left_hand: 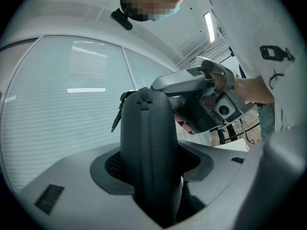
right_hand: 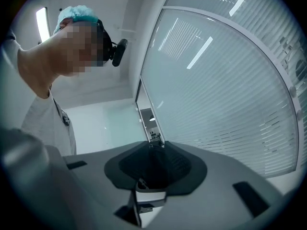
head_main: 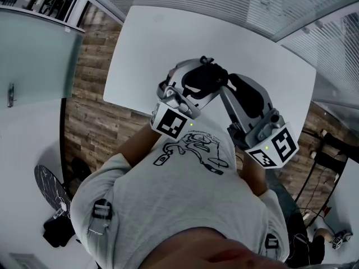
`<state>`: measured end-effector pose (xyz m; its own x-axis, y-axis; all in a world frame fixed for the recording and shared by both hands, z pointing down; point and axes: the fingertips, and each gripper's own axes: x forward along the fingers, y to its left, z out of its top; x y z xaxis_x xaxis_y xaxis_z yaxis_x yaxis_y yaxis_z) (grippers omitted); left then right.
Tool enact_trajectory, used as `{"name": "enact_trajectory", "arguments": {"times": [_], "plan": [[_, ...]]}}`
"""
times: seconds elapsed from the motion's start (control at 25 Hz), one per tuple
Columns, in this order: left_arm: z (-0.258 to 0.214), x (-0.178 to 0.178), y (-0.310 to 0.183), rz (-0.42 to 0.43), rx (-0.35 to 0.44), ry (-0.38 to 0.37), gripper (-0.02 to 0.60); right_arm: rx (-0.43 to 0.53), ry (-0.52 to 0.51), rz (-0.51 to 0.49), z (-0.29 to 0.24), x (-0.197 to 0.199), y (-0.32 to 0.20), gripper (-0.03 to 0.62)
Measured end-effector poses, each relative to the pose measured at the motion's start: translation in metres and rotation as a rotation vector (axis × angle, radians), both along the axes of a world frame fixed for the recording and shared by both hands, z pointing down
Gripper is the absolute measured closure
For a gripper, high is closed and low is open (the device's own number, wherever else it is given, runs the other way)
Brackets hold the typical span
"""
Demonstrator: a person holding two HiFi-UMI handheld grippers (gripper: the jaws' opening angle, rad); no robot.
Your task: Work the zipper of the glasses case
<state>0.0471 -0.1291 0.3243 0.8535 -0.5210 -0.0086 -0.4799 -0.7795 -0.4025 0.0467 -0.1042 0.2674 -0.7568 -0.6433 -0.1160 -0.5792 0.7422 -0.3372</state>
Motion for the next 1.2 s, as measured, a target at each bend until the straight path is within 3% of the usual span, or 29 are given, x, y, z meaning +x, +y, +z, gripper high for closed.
{"name": "enact_trajectory", "arguments": {"times": [0.44, 0.92, 1.2], "plan": [[0.012, -0.007, -0.006, -0.043, 0.003, -0.058, 0.328, 0.014, 0.037, 0.014, 0.004, -0.001, 0.002, 0.585], [0.01, -0.009, -0.002, -0.016, 0.017, -0.036, 0.328, 0.025, 0.088, 0.042, 0.004, 0.001, 0.002, 0.589], [0.002, -0.008, -0.003, 0.007, 0.064, -0.024, 0.328, 0.01, 0.089, 0.054, 0.007, 0.007, -0.005, 0.589]]}}
